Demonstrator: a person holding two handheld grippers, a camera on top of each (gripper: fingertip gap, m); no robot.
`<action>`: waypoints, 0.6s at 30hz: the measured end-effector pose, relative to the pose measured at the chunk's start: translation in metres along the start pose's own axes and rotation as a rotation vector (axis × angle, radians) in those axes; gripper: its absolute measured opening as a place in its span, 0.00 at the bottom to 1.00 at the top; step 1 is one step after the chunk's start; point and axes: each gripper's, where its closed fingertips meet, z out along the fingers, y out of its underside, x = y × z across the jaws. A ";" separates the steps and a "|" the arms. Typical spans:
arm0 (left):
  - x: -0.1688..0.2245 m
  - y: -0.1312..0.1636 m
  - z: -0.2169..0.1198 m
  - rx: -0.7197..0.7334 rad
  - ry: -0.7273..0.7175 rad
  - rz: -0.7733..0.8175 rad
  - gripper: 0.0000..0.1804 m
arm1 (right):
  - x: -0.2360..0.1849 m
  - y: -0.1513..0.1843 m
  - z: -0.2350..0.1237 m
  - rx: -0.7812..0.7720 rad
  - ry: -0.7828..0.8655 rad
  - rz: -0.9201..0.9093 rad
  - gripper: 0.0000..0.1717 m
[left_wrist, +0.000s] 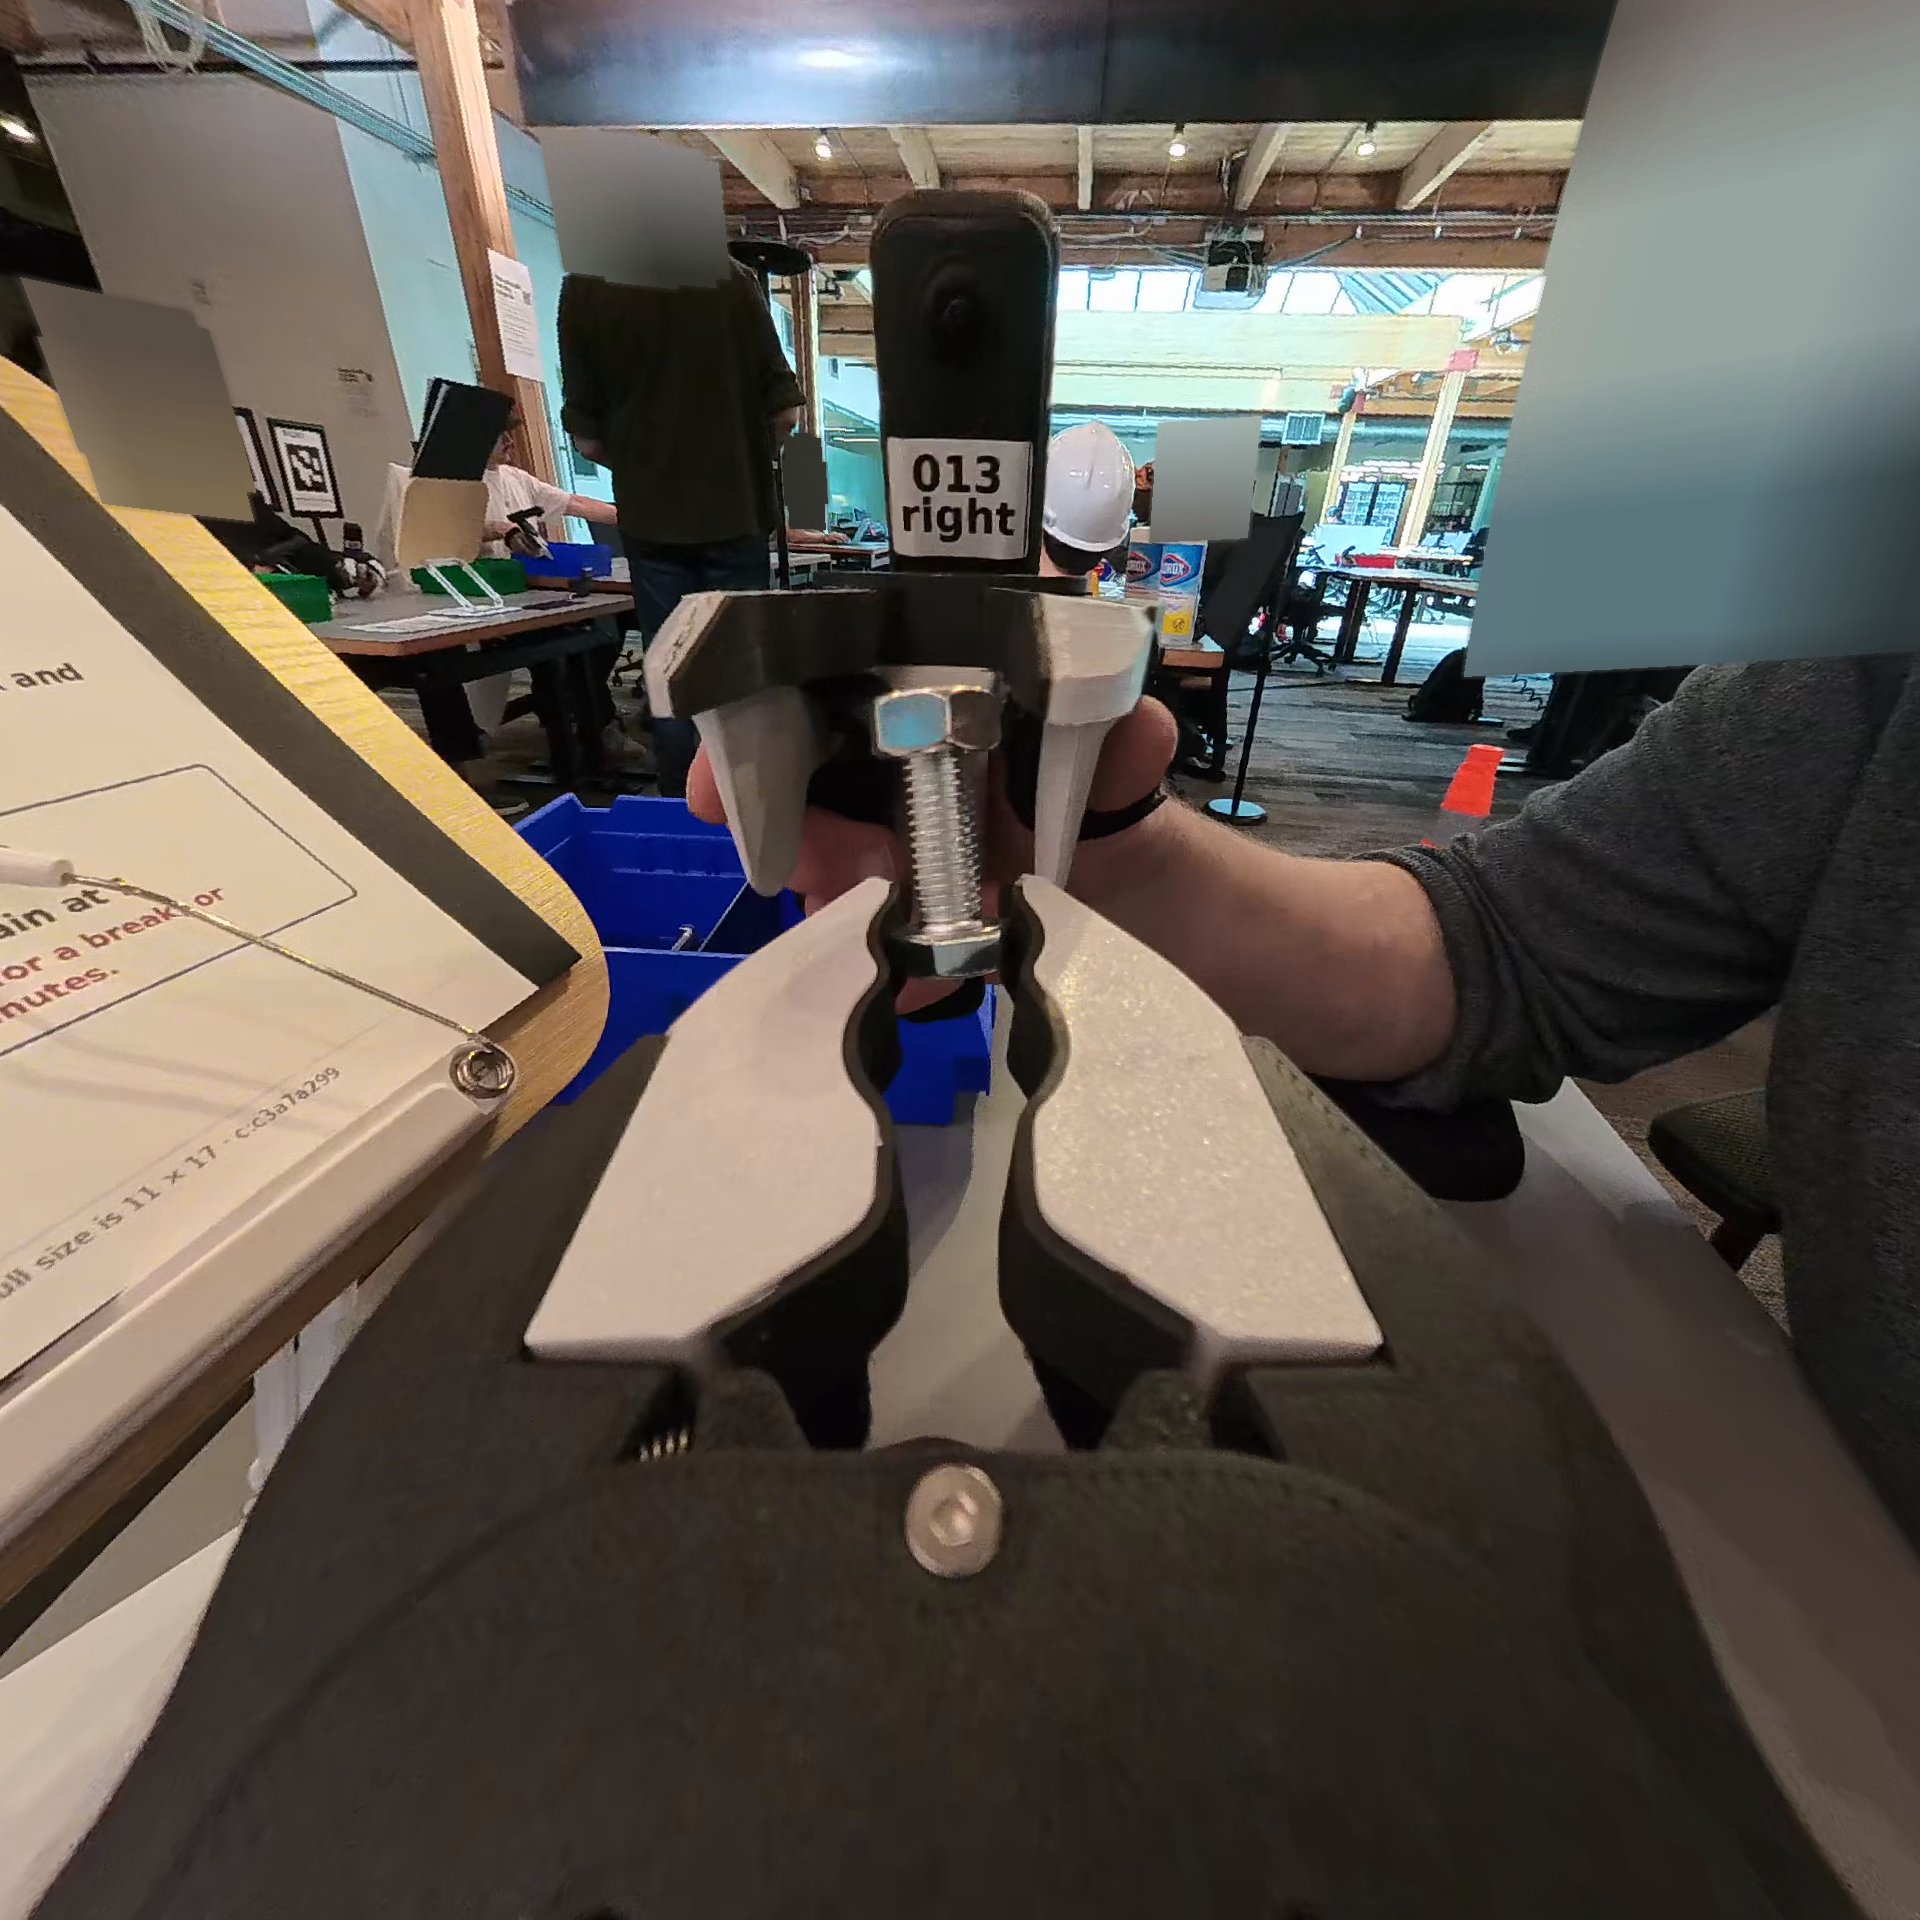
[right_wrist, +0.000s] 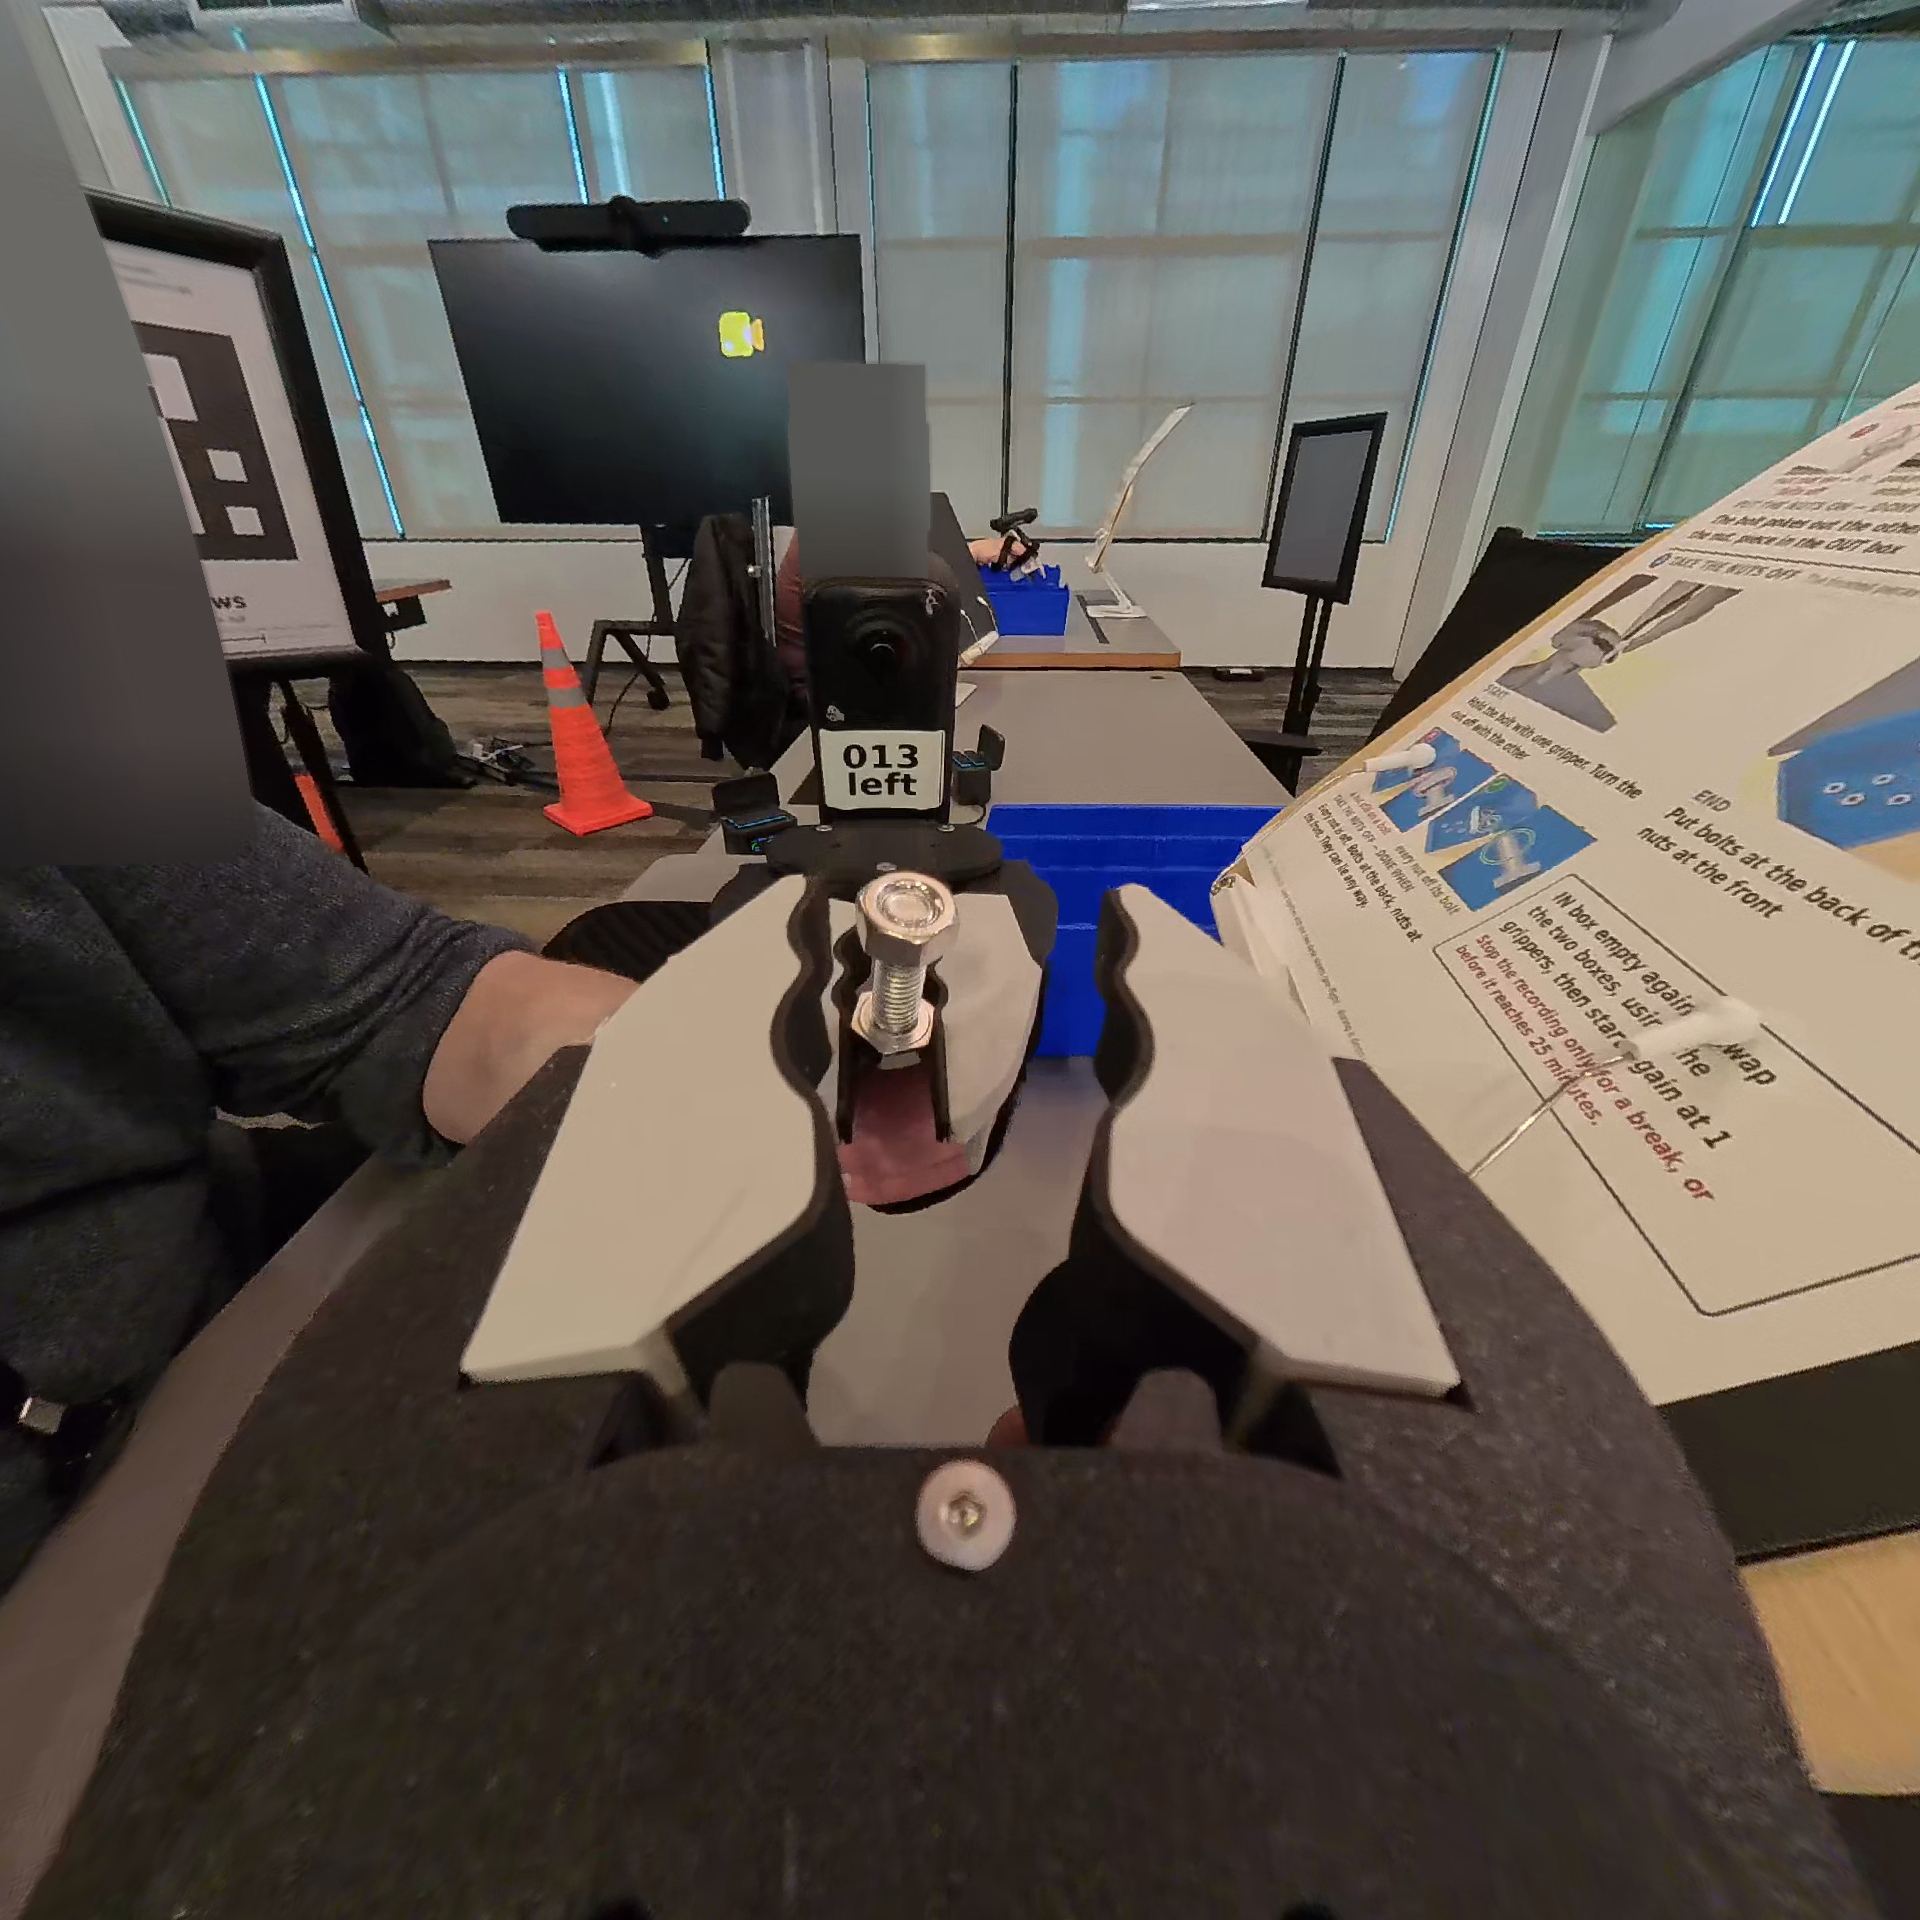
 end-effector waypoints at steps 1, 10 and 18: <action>0.000 0.000 0.000 0.001 0.001 0.001 0.09 | 0.001 0.000 -0.001 0.002 0.003 0.005 0.27; 0.001 -0.004 -0.003 0.015 0.009 0.002 0.09 | 0.010 -0.003 -0.014 0.034 0.000 0.024 0.26; 0.003 -0.002 0.000 0.007 0.016 0.002 0.09 | 0.004 0.003 -0.006 0.015 -0.018 0.024 0.27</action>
